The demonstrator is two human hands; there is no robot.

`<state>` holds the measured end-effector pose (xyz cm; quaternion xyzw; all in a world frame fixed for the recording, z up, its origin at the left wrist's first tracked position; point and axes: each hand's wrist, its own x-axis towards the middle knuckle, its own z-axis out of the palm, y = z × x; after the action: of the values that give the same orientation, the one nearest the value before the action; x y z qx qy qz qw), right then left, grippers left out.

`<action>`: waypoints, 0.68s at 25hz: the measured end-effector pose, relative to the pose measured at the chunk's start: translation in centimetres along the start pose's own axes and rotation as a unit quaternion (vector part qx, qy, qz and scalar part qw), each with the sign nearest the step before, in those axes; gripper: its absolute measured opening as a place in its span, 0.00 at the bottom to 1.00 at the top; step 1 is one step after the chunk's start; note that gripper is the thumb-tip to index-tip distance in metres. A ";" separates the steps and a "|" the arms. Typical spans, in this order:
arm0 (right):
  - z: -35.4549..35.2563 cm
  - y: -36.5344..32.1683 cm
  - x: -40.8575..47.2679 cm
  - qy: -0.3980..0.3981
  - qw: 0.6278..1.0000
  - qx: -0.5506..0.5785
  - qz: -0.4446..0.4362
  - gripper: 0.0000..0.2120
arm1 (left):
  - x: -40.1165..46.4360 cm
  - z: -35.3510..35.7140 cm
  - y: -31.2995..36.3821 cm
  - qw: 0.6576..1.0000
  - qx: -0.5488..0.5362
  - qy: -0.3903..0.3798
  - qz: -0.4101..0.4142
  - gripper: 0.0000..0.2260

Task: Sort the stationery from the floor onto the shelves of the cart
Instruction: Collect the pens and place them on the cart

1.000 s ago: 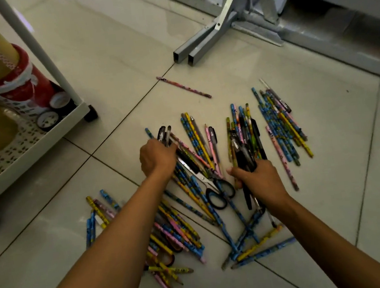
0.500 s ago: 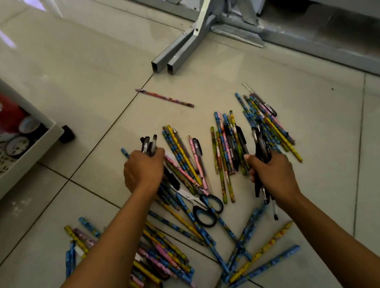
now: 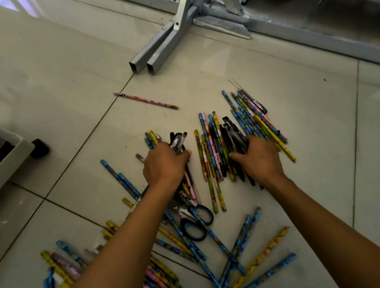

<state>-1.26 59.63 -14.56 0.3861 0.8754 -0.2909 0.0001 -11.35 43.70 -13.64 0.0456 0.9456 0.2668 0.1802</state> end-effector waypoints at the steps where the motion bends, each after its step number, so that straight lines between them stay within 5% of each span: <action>1: 0.0 0.0 0.1 -0.007 1.000 0.003 0.004 0.16 | -0.2 0.4 0.1 1.000 0.025 0.005 0.005 0.15; 11: -0.5 -0.5 -0.5 -0.015 0.993 -0.120 -0.015 0.13 | -1.5 1.4 0.8 0.986 0.129 0.037 0.095 0.13; 17: -1.4 0.1 -0.8 0.010 0.989 0.132 0.061 0.11 | -1.7 1.0 0.3 0.999 -0.020 0.031 0.035 0.17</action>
<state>-0.32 59.91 -13.27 0.4382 0.8042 -0.3995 -0.0417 -9.44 44.16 -13.78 0.0664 0.9430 0.2933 0.1426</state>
